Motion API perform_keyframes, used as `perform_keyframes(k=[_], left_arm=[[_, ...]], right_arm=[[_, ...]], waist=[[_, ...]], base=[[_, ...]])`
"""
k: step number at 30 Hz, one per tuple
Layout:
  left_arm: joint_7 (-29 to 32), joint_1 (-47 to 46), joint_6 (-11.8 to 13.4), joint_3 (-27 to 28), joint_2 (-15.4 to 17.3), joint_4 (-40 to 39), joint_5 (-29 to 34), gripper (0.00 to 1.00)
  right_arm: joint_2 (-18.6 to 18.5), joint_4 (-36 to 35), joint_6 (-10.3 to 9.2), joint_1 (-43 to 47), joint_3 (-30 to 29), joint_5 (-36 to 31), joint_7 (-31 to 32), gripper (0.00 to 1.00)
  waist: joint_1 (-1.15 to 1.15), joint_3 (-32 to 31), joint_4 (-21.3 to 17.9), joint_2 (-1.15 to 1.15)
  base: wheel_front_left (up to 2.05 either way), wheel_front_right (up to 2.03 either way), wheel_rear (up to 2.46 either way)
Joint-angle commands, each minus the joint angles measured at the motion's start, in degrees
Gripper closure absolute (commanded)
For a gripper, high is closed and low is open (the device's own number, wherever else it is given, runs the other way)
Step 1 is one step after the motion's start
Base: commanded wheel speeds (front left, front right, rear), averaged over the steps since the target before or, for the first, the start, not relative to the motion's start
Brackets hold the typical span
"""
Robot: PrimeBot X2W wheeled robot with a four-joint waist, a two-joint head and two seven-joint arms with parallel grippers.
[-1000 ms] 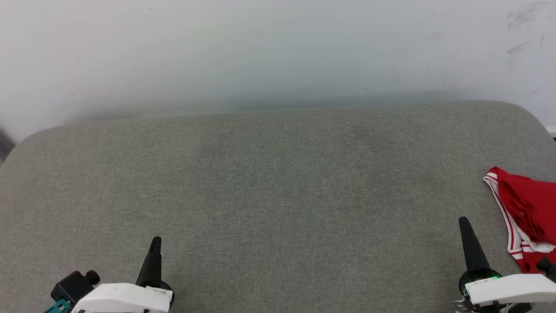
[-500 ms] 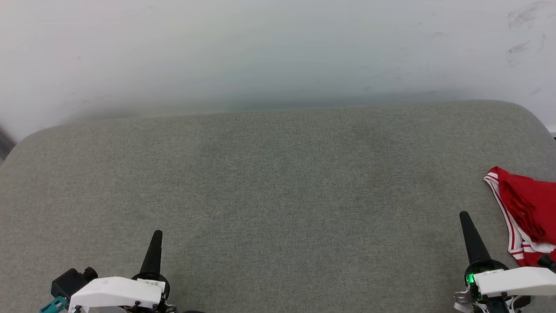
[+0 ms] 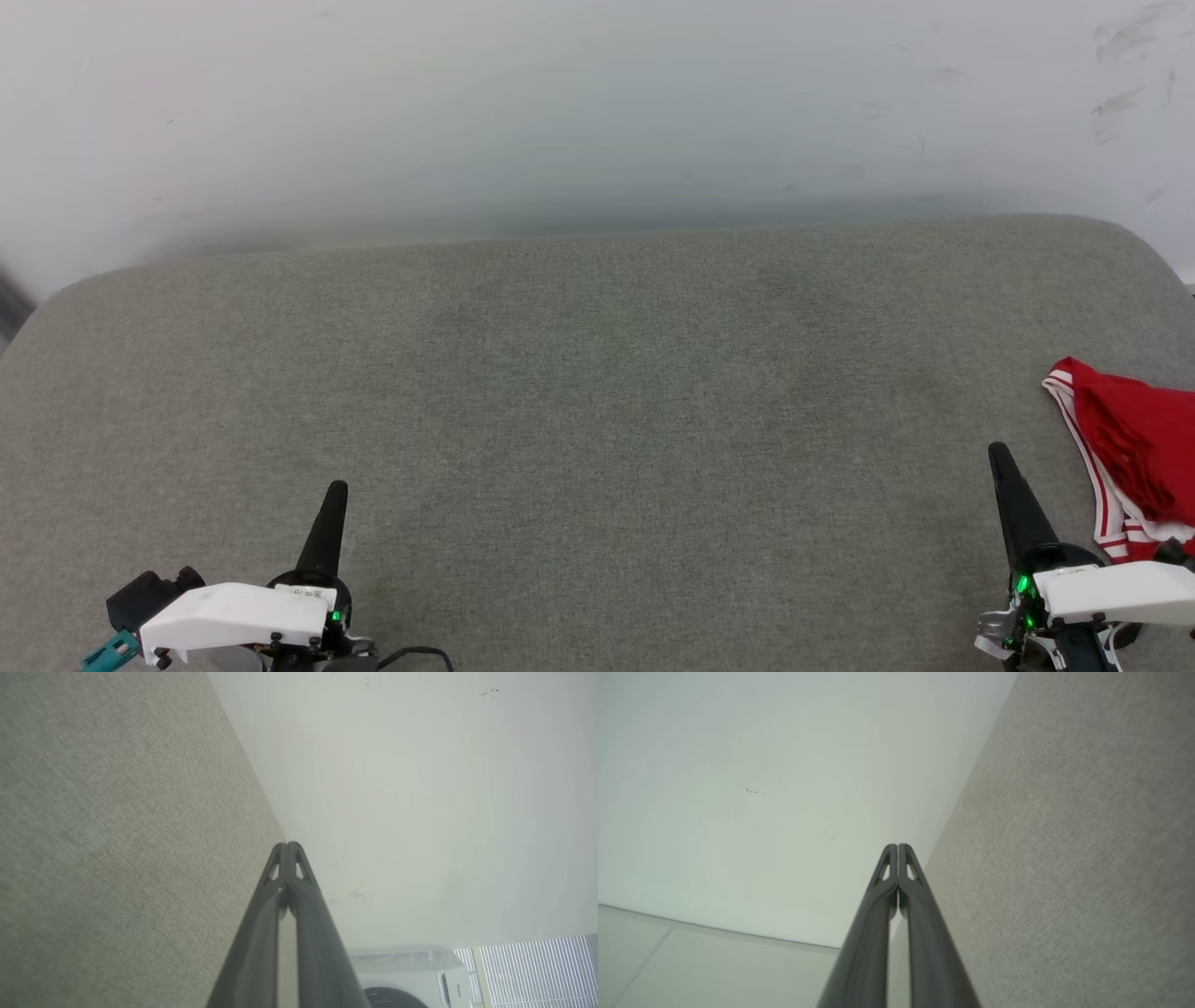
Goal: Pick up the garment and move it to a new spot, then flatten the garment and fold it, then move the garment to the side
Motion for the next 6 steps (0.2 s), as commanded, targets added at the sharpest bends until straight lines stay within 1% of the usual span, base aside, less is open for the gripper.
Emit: perform_keyframes(k=[1,6], left_arm=[[0.38,-1.37,-0.47,0.19,0.24,-0.07,-1.38,1.00],[1.07,-1.82,-0.74,0.52,0.18,0.43,-3.86,1.00]], right_arm=[[-0.27,0.04,0.01,-1.19,-0.15,1.42,0.41,1.00],[-0.21,0.44,0.01,-1.70,-0.38,3.77,1.07,1.00]], waist=[[0.00,0.01,0.01,0.00],[0.00,0.05,0.05,0.00]], base=[[0.00,0.00,0.00],[0.00,0.00,0.00]])
